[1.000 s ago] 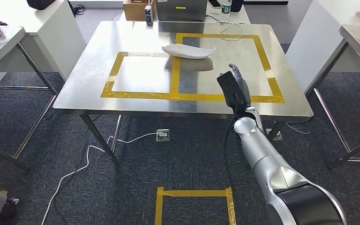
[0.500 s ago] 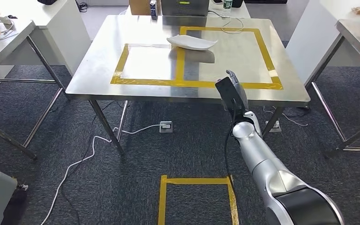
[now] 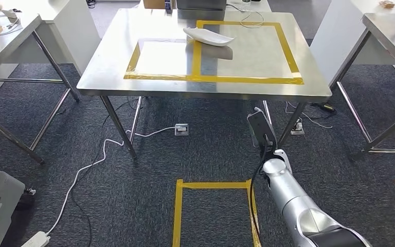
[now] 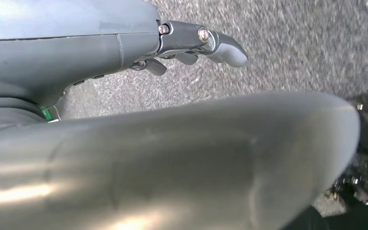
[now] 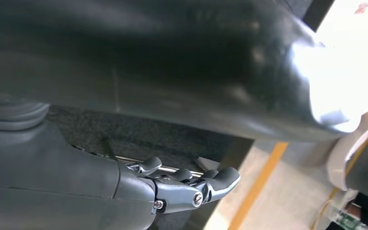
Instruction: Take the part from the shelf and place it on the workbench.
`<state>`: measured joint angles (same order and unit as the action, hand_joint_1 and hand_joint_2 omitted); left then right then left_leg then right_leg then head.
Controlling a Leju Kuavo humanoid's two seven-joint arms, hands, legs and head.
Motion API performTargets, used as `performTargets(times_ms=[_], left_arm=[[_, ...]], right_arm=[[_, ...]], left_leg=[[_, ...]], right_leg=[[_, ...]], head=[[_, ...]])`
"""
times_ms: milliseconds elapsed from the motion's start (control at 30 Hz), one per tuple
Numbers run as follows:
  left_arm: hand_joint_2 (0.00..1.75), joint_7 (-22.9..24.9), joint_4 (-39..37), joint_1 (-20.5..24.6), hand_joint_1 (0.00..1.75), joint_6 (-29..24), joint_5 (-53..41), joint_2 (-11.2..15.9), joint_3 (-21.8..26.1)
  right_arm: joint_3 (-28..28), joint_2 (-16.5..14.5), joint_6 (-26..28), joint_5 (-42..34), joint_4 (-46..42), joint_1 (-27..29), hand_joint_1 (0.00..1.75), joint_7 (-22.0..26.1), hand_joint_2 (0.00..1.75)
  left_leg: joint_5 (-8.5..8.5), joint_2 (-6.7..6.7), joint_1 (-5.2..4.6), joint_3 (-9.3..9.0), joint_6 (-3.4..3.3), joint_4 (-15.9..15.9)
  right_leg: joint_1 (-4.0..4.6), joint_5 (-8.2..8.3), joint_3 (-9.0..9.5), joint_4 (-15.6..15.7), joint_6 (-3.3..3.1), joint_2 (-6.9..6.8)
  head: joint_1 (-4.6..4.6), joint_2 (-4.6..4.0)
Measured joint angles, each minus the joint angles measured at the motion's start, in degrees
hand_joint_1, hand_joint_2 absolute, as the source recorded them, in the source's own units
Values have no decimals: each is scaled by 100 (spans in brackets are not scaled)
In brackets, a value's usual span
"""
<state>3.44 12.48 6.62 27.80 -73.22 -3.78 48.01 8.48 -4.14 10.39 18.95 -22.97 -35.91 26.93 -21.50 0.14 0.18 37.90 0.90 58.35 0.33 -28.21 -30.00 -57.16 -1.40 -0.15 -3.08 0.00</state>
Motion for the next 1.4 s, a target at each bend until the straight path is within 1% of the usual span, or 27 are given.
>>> performTargets(times_ms=[67,133,167,200,267,300,367,400,500,533,600,667,700,733,767,833,900,933,1000,1033,1100,1167,1200,1233,1267,1333,1400], left_arm=[[0,1,-2,-18,0,6,0,4,1],[0,-2,-4,-25,0,13,2,4,1],[0,-9,-4,-29,0,14,6,6,1],[0,-20,-4,-35,0,14,12,9,1],[0,-45,-2,-51,0,14,32,13,1],[0,-55,-1,-54,0,14,44,14,1],[0,-71,0,-59,0,14,62,11,1],[0,-77,0,-67,0,14,64,9,1],[0,-80,-1,-89,0,14,71,0,1],[0,-76,-2,-87,0,14,73,-4,1],[0,-63,-3,-88,0,14,75,-15,1],[0,-47,0,-106,0,13,81,-19,2],[0,-42,0,-117,0,12,86,-23,3],[0,-40,0,-127,0,12,92,-28,4],[0,-40,0,-134,0,12,98,-35,5],[0,-41,0,-140,0,12,106,-53,8],[0,-42,0,-137,0,11,107,-67,9],[0,-42,0,-134,0,11,107,-73,10],[0,-42,0,-135,0,11,107,-74,11],[0,-41,0,-141,0,11,107,-74,12],[0,-39,-2,-154,0,13,108,-78,13],[0,-30,-4,-155,0,14,108,-83,14],[0,-25,-4,-154,0,14,105,-83,14],[0,-20,-4,-154,0,14,96,-83,14],[0,-20,-4,-154,0,14,85,-83,14],[0,-27,-3,-150,0,14,67,-83,14],[0,-45,0,-143,0,14,61,-87,14]], right_arm=[[-19,3,-4,-19,21,44,0,-69,0],[-62,5,-10,-81,50,121,0,-140,0],[-94,8,-21,-135,72,194,0,-153,0],[-133,10,-41,-201,95,288,0,-155,0],[-215,11,-81,-326,137,501,0,-119,0],[-254,11,-92,-372,151,602,0,-96,0],[-317,12,-90,-417,168,754,0,-64,0],[-346,12,-92,-428,177,808,0,-58,0],[-426,14,-178,-482,202,917,0,-86,0],[-456,16,-225,-506,210,959,0,-104,0],[-508,15,-300,-543,226,1069,0,-111,0],[-536,2,-369,-581,239,1207,0,-85,87],[-542,-13,-412,-597,248,1282,0,-73,131],[-546,-32,-457,-611,261,1351,0,-69,175],[-548,-55,-499,-624,274,1410,0,-67,175],[-550,-103,-555,-657,292,1483,0,-53,175],[-557,-153,-574,-702,299,1510,0,-21,175],[-568,-174,-578,-720,305,1518,0,-10,175],[-600,-218,-584,-743,323,1535,0,1,175],[-620,-238,-587,-748,330,1538,0,-1,175],[-648,-273,-586,-753,336,1544,0,-16,175],[-670,-289,-579,-773,337,1571,0,-48,175],[-680,-293,-578,-786,338,1596,0,-62,175],[-692,-295,-577,-801,339,1624,0,-67,131],[-706,-296,-578,-816,340,1655,0,-66,87],[-739,-300,-590,-848,340,1713,0,-48,0],[-776,-305,-606,-867,339,1755,0,-24,0]], left_leg=[[-324,-10,-1,120,58,254],[-878,-14,27,283,109,905],[-1045,-13,36,331,136,1243],[-1078,-13,44,317,157,1465],[-845,-12,58,51,183,1387],[-745,-12,67,-206,193,1065],[-798,-31,51,-683,170,377],[-876,-45,38,-807,137,142],[-826,-56,10,-772,-23,18],[-772,-48,13,-741,-77,13],[-652,-32,30,-660,-160,-4],[-540,-30,24,-512,-186,1],[-485,-28,19,-433,-186,9],[-433,-28,15,-354,-181,19],[-388,-29,12,-282,-171,33],[-317,-25,9,-172,-136,65],[-244,-9,11,-122,-80,71],[-199,-2,17,-114,-46,58],[-117,-3,25,-108,27,16],[-163,-9,24,-77,59,34],[-539,-19,25,42,105,345],[-1071,-24,34,203,141,1043],[-1210,-23,37,246,158,1376],[-1214,-23,38,225,169,1581],[-1094,-23,40,114,175,1591],[-851,-22,48,-381,170,1047],[-931,-33,28,-884,124,294]], right_leg=[[-50,172,-105,74,-64,-8],[-58,308,-259,79,-86,-6],[-58,368,-344,70,-80,-12],[-60,426,-432,56,-71,-20],[-73,526,-616,0,-40,-39],[-84,569,-709,-41,-16,-45],[-93,652,-847,-103,50,-54],[-92,700,-881,-119,84,-52],[-105,818,-915,-93,184,-27],[-111,741,-949,-140,218,-18],[-121,284,-1088,-567,273,-3],[-118,-268,-1268,-1358,299,2],[-116,-392,-1298,-1665,298,3],[-112,-385,-1238,-1791,287,3],[-107,-274,-1063,-1679,265,5],[-84,-85,-471,-939,189,13],[-41,-109,-24,-257,120,31],[-19,-152,48,-110,96,38],[-17,-64,19,-49,43,30],[-33,-7,-10,-14,5,17],[-71,136,-110,43,-68,-4],[-67,259,-267,33,-93,-11],[-65,319,-357,16,-91,-18],[-64,378,-454,-8,-83,-27],[-67,433,-554,-38,-72,-36],[-74,540,-742,-107,-34,-46],[-69,640,-851,-160,27,-49]], head=[[-6,0],[-12,0],[-13,0],[-12,0],[-13,0],[-13,0],[-13,0],[-12,0],[-11,0],[-7,0],[3,0],[9,0],[10,0],[10,0],[10,0],[10,0],[7,0],[7,0],[6,0],[6,0],[3,0],[1,0],[1,0],[1,0],[1,0],[1,0],[3,0]])
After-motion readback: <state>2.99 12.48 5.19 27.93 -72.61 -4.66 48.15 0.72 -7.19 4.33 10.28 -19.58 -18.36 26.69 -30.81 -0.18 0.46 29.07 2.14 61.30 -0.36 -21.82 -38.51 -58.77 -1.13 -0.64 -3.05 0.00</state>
